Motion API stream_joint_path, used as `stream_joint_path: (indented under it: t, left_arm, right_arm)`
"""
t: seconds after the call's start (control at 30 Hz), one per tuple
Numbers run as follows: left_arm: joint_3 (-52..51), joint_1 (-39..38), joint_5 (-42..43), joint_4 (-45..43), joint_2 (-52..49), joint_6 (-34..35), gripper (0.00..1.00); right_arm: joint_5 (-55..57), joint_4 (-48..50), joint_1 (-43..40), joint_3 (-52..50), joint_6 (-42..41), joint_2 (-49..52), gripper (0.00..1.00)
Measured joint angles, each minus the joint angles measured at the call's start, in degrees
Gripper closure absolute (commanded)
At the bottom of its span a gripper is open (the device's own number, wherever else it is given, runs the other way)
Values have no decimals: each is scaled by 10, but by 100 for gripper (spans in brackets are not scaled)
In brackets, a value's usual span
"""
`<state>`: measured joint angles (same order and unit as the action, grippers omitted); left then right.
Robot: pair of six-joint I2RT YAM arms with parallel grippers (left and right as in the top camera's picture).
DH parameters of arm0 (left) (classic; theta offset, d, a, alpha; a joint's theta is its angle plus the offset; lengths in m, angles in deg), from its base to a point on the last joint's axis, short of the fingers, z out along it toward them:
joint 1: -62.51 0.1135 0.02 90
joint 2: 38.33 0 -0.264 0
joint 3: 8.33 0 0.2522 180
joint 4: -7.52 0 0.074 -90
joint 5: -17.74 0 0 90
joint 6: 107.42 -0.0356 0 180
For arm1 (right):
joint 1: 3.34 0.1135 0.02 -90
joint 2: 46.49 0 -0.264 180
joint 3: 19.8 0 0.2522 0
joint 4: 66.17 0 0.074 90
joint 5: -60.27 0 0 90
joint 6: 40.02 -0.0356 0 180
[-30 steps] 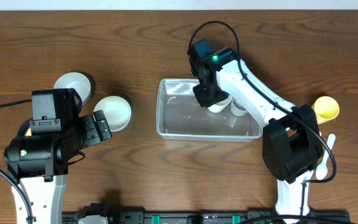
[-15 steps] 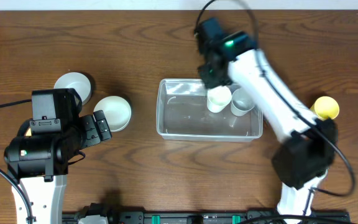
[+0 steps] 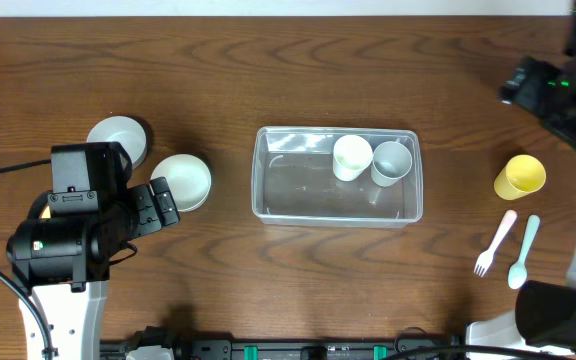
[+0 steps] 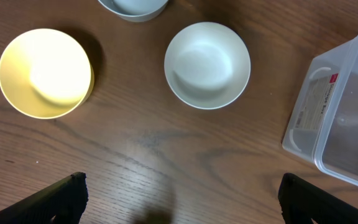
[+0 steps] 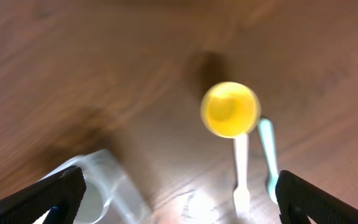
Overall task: Pack container
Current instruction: 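Move the right gripper to the yellow cup and grasp its rim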
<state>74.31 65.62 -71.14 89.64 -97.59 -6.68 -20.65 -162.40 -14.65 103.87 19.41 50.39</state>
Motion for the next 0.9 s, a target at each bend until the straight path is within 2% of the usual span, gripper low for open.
stream_joint_path:
  t: [0.17,0.47,0.63,0.9]
  left_arm:
    - [0,0,0,0,0,0,2]
    - [0,0,0,0,0,0,2]
    - [0,0,0,0,0,0,2]
    - [0,0,0,3,0,0,2]
  right_arm:
    - [-14,69,-46,-112,5,2,1]
    - [-31,245,-48,-319,23,4,5]
    - [-31,309,-49,-375,30,4,6]
    - [-31,404,-50,-411,73,4,10]
